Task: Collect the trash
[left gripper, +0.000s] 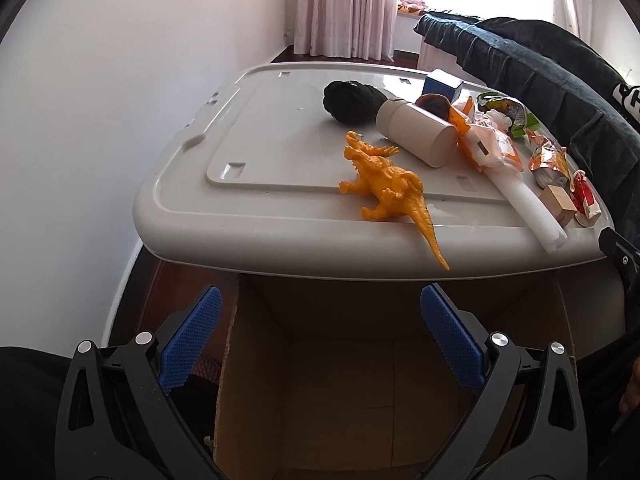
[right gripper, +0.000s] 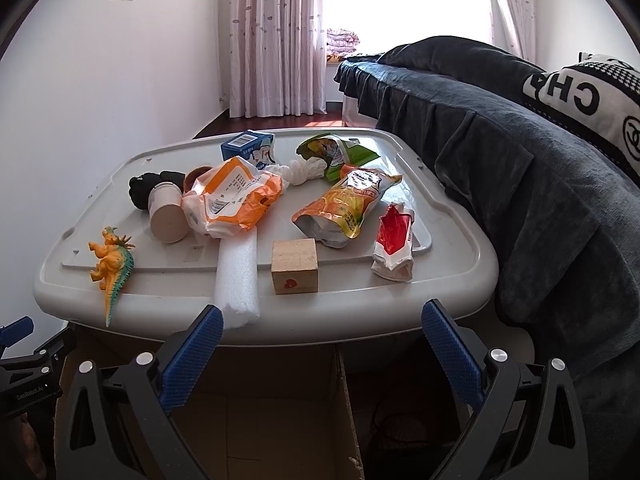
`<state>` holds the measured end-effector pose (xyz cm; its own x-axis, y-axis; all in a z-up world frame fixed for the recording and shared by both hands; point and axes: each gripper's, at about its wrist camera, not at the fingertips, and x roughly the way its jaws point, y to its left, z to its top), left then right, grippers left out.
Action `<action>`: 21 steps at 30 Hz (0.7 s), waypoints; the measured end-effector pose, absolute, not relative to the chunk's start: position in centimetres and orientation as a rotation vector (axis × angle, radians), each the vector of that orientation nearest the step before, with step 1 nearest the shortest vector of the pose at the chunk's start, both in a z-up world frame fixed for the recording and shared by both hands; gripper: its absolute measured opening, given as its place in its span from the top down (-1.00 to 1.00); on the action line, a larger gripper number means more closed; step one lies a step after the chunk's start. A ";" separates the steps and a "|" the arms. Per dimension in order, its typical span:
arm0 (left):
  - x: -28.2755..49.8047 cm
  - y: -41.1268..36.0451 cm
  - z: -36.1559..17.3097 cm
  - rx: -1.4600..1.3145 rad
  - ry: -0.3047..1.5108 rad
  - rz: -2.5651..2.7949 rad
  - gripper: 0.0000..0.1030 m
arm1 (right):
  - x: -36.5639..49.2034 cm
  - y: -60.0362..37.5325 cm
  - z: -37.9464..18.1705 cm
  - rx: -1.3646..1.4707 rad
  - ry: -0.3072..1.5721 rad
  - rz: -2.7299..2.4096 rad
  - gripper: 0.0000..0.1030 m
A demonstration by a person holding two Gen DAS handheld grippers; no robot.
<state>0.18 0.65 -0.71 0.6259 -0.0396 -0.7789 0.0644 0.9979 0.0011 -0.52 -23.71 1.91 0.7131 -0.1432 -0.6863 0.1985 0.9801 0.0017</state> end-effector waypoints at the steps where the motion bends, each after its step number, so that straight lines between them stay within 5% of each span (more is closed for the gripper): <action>1: 0.2 0.7 -0.7 0.030 0.893 -0.058 -0.89 | -0.5 -23.7 1.9 0.078 0.754 -0.188 -0.90; 21: 0.4 1.1 -1.0 0.026 0.901 -0.049 -0.89 | -0.4 -23.6 1.7 0.080 0.760 -0.188 -0.90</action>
<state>0.40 1.06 -0.97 0.6199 -0.0316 -0.7840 0.0533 0.9986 0.0019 -0.45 -23.61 1.74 0.7091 -0.1409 -0.6909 0.1982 0.9801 0.0036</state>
